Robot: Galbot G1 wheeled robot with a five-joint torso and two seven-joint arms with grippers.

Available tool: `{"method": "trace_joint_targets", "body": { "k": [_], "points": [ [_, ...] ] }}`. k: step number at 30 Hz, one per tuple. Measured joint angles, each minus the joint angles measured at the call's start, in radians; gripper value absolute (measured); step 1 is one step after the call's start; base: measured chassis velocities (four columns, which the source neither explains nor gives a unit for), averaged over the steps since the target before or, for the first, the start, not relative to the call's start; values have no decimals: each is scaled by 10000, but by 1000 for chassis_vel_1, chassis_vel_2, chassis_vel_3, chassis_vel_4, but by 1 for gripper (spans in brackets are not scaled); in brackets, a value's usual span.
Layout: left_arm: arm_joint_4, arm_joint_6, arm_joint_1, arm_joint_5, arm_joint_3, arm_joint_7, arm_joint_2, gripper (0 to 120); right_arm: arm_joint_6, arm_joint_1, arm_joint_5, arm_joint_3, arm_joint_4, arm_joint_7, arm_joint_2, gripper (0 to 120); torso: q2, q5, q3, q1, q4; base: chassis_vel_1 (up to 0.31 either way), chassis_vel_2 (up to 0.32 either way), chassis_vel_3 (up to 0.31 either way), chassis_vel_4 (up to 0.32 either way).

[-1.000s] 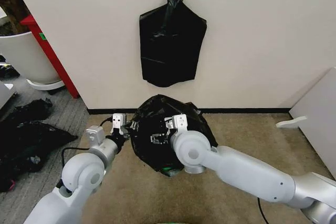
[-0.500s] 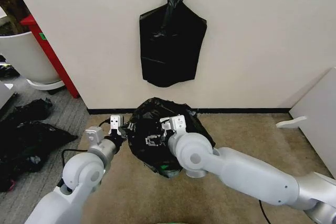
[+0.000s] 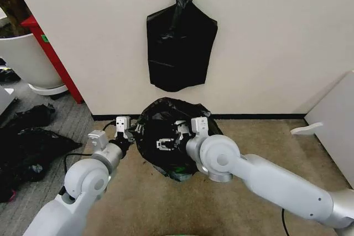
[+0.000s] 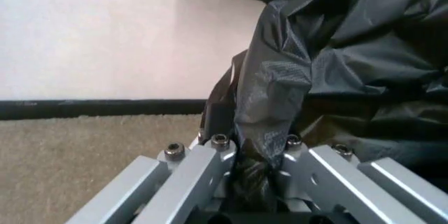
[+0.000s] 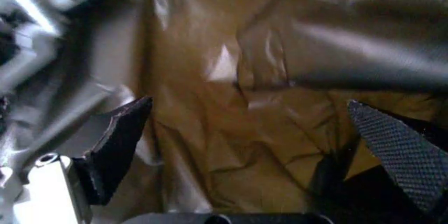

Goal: Place the garbage bag over the trash bin.

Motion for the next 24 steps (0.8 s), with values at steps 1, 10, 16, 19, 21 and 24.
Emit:
{"method": "trace_joint_targets", "body": {
  "k": [1, 10, 16, 19, 21, 24],
  "points": [
    [40, 27, -38, 3, 31, -23, -11, 3, 31, 64, -19, -51, 49, 30, 45, 100, 0, 1, 1, 0, -1, 0, 0, 0, 0],
    [205, 220, -209, -13, 138, -279, -19, 3, 73, 398, -107, -302, 389, 199, 202, 100, 0, 3, 0, 0, -1, 0, 0, 0, 0],
    [439, 239, -115, -72, 118, -303, -112, 3, 113, 757, -16, -45, 972, 242, 89, 100, 0, 2, 1, 0, 0, 0, 0, 0, 0],
    [523, 255, -33, -142, 107, -305, -180, 3, 173, 1043, 266, 306, 1515, 180, -50, 100, 0, 2, 0, 0, -1, 0, 0, 0, 0],
    [576, 278, 30, -197, 44, -275, -183, 3, 188, 1144, 492, 615, 1830, 65, -197, 100, 0, 3, 1, 0, 0, 0, 0, 0, 0],
    [728, 246, 257, -481, -173, -12, -187, 3, 159, 1203, 1188, 1800, 2427, -270, -730, 100, 0, 3, 0, 0, 0, 0, 0, 0, 0]
  ]
}}
